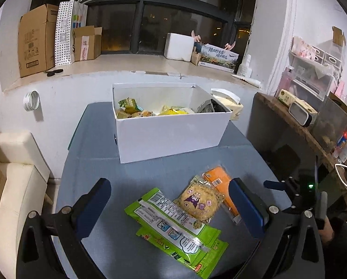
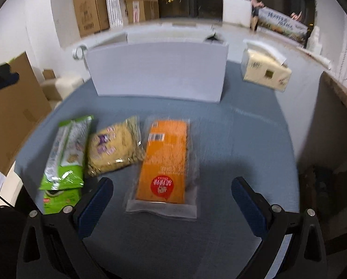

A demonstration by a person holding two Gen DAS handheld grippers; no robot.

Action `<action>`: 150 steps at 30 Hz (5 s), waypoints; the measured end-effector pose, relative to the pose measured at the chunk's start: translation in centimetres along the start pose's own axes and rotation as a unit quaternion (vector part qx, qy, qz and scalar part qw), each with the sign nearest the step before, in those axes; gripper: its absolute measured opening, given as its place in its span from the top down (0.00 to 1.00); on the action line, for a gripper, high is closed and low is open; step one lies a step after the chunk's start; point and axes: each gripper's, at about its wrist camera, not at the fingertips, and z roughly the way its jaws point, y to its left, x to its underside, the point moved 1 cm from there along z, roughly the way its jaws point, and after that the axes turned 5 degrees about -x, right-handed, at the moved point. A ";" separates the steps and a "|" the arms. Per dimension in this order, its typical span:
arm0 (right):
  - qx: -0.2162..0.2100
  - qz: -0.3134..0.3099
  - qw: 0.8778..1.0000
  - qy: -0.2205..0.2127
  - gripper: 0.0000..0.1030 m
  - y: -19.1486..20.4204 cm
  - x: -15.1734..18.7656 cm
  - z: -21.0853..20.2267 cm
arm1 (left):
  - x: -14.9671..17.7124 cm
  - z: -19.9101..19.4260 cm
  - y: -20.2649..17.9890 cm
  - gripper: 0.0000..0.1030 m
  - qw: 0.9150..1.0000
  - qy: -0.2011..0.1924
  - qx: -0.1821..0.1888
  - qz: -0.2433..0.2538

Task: Organize snacks
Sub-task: 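Withdraw both tools from the box back over the remaining snacks, then grasp the orange bread bag with the right tool while the left grasps the green strip bags, then carry the orange bag and green strip bags into the box and open both tools, then withdraw both tools from the box back over the last two bags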

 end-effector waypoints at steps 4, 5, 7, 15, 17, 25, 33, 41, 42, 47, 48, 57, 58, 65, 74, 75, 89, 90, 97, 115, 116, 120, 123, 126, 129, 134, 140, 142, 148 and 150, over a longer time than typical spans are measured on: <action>0.009 -0.003 0.999 0.038 0.00 0.2 -0.1 2.7 | 0.2 0.1 0.3 0.00 1.000 0.004 0.000 -0.004; 0.014 -0.006 0.999 0.048 0.00 0.3 -0.2 3.4 | 0.3 0.1 0.4 0.00 1.000 0.004 0.000 -0.005; 0.013 -0.004 0.998 0.054 0.00 0.4 -0.5 3.9 | 0.3 0.2 0.6 0.00 1.000 0.005 -0.001 -0.009; 0.019 0.007 0.997 0.071 0.00 0.7 -1.7 6.2 | 0.6 0.6 1.3 0.00 1.000 0.013 -0.005 -0.019; 0.017 0.007 0.997 0.068 0.00 0.6 -1.7 6.1 | 0.7 0.8 1.4 0.00 1.000 0.017 -0.007 -0.022; -0.008 0.021 0.999 0.039 0.43 -0.1 -1.5 4.2 | 1.4 2.2 1.2 0.00 0.999 0.045 -0.011 -0.025; 0.017 0.052 0.999 -0.005 0.44 -2.5 0.6 -0.6 | 2.8 5.5 -0.8 0.00 0.994 0.109 -0.007 -0.017; 0.016 0.074 0.997 -0.033 0.44 -2.8 2.2 -3.8 | 4.2 11.2 -2.6 0.00 0.977 0.191 -0.094 -0.027; 0.012 0.076 0.996 -0.033 0.44 -2.7 2.3 -4.0 | 4.3 11.9 -2.6 0.00 0.973 0.201 -0.107 -0.031; 0.005 0.076 0.997 -0.030 0.44 -3.4 2.1 -3.3 | 5.0 13.3 -2.5 0.17 0.966 0.222 -0.130 -0.032; 0.005 0.077 0.997 -0.030 0.44 -3.3 2.1 -3.3 | 4.9 13.1 -2.4 0.19 0.966 0.221 -0.127 -0.033; -0.003 0.073 0.996 -0.043 0.43 -3.1 1.7 -4.1 | 2.3 7.0 -1.3 0.23 0.990 0.122 -0.062 -0.024; -0.007 0.071 0.996 -0.048 0.43 -2.9 1.5 -4.3 | 1.6 5.8 -1.2 0.23 0.993 0.100 -0.056 -0.020; -0.026 0.050 0.995 -0.082 0.44 -1.4 -1.4 -6.1 | -2.8 1.2 -0.3 0.23 1.000 0.004 -0.027 0.012; -0.056 0.028 0.988 -0.142 0.43 -0.8 -11.6 -7.7 | -12.6 3.5 1.1 0.23 0.997 -0.048 -0.035 0.045; -0.061 0.027 0.988 -0.142 0.43 -0.9 -13.7 -7.0 | -13.8 4.4 1.3 0.23 0.997 -0.047 -0.035 0.048; -0.028 0.077 0.993 -0.089 0.43 -5.0 -26.9 3.3 | -20.9 19.7 1.7 0.22 0.994 0.021 -0.063 0.086; -0.037 0.085 0.992 -0.088 0.43 -5.3 -27.0 3.7 | -20.9 20.2 1.8 0.20 0.994 0.024 -0.063 0.089; -0.065 0.151 0.985 -0.056 0.00 -7.1 -26.5 6.2 | -19.2 20.9 2.0 0.00 0.992 0.053 -0.054 0.101; -0.044 0.043 0.990 -0.130 0.00 -2.2 -22.6 -1.6 | -17.2 10.3 1.1 0.00 0.992 0.012 -0.041 0.121; -0.041 0.032 0.991 -0.126 0.00 -1.6 -21.7 -2.1 | -16.9 9.0 1.0 0.00 0.991 0.002 -0.044 0.125; -0.029 0.001 0.991 -0.134 0.00 0.2 -18.8 -4.2 | -15.0 3.3 0.8 0.00 0.992 -0.032 -0.003 0.122; -0.010 -0.023 0.988 -0.151 0.00 1.7 -16.6 -5.9 | -13.2 0.1 0.6 0.00 0.991 -0.055 -0.009 0.123; -0.004 -0.041 0.987 -0.157 0.00 3.1 -14.5 -7.5 | -11.4 -2.1 0.7 0.00 0.991 -0.068 -0.008 0.119; -0.011 -0.040 0.985 -0.167 0.00 3.8 -12.4 -8.8 | -8.8 -3.9 1.0 0.00 0.993 -0.068 0.007 0.100; -0.025 -0.023 0.986 -0.162 0.00 3.8 -8.8 -9.4 | -4.3 -4.9 1.3 0.00 0.995 -0.058 0.015 0.077; -0.050 -0.018 0.991 -0.125 0.00 3.4 -4.8 -8.1 | -1.3 -4.7 1.7 0.00 0.997 -0.051 0.018 0.048; -0.056 -0.017 0.993 -0.101 0.00 3.3 -3.7 -6.9 | -1.0 -4.5 1.6 0.00 0.998 -0.049 0.013 0.048; -0.076 -0.055 0.995 -0.040 0.00 4.4 -2.5 -2.7 | -0.8 -4.1 1.5 0.00 0.998 -0.045 0.008 0.051; -0.083 -0.080 0.993 -0.024 0.00 5.2 -2.4 -1.1 | -0.6 -4.1 1.5 0.00 0.997 -0.045 0.010 0.054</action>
